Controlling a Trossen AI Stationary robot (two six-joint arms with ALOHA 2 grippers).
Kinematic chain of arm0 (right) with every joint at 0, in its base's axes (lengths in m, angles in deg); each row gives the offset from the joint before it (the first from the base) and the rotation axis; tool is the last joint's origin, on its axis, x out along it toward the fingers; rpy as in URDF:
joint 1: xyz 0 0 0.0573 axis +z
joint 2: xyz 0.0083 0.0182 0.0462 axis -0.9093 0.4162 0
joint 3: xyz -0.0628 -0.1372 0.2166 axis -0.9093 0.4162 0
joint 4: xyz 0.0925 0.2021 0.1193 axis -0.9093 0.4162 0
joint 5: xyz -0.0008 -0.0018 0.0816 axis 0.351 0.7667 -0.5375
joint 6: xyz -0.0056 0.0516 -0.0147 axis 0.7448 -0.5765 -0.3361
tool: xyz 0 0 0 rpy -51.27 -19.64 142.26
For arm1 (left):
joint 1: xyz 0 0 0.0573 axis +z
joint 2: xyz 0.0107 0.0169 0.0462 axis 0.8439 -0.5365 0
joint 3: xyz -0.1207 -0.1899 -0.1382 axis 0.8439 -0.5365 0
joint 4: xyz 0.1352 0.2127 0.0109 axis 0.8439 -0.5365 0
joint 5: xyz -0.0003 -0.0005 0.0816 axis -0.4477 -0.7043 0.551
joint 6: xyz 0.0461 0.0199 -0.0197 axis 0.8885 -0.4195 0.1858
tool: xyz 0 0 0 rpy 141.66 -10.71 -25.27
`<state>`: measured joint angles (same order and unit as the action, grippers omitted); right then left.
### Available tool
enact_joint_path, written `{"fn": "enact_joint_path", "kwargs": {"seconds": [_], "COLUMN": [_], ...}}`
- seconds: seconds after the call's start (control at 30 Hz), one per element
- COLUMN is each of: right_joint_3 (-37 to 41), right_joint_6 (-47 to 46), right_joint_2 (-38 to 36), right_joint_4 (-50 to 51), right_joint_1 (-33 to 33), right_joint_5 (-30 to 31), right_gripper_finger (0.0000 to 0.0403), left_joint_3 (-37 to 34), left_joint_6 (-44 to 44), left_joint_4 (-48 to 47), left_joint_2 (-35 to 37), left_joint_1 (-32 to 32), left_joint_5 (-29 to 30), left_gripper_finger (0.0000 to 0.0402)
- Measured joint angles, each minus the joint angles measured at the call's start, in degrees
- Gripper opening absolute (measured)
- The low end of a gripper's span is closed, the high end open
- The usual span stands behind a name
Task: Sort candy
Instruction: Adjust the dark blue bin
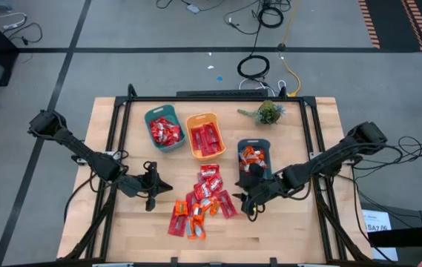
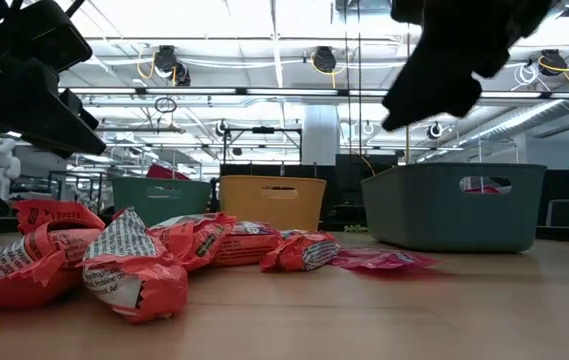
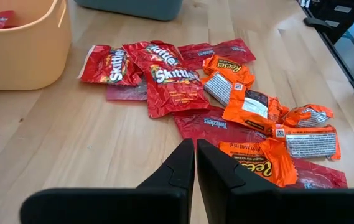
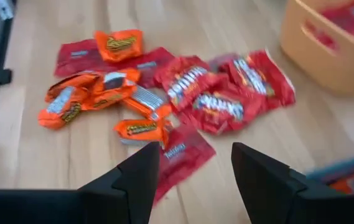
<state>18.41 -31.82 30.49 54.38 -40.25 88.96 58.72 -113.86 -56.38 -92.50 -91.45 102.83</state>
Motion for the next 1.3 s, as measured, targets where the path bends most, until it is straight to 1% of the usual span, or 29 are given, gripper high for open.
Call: {"fn": "enact_joint_path", "kwargs": {"seconds": [0.13,0.3,0.4,0.5,0.63,0.87,0.97,1.1,1.23,1.3], "right_joint_3": [2.52,3.01,3.16,3.06,3.11,2.87,0.24,-7.85,-18.33,-22.30], "right_joint_6": [-6.12,-8.32,-5.75,-1.57,2.33,4.22,4.09,7.88,5.43,5.01], "right_joint_2": [1.15,4.71,7.48,9.35,11.08,13.79,17.20,22.77,27.44,28.83], "right_joint_4": [-0.77,-1.78,-4.54,-10.63,-15.92,-17.88,-17.36,-9.72,7.66,15.34], "right_joint_1": [-0.01,0.46,1.01,1.71,2.38,3.28,4.02,5.09,5.26,5.24], "right_joint_5": [-0.01,0.22,0.10,-0.33,-0.34,0.11,-1.18,-1.81,-1.82,-1.83], "right_gripper_finger": [0.0192,0.0192,0.0192,0.0192,0.0192,0.0192,0.0192,0.0192,0.0192,0.0192], "left_joint_3": [0.00,0.00,0.00,0.00,0.00,0.00,0.00,0.00,0.00,-0.01], "left_joint_6": [0.00,-0.01,0.00,-0.01,-0.02,0.00,0.00,0.00,0.00,0.00], "left_joint_4": [0.03,0.01,0.01,0.03,-0.13,-0.03,-0.01,0.01,-0.01,0.01], "left_joint_2": [0.00,0.00,0.00,0.00,0.00,0.00,0.00,0.00,0.00,0.00], "left_joint_1": [0.00,0.00,0.00,0.00,0.00,0.00,0.00,0.00,0.00,0.00], "left_joint_5": [0.02,0.02,0.02,0.03,0.03,0.04,0.04,0.04,0.04,0.04], "left_gripper_finger": [0.0028,0.0028,0.0028,0.0028,0.0028,0.0028,0.0028,0.0028,0.0028,0.0028]}}
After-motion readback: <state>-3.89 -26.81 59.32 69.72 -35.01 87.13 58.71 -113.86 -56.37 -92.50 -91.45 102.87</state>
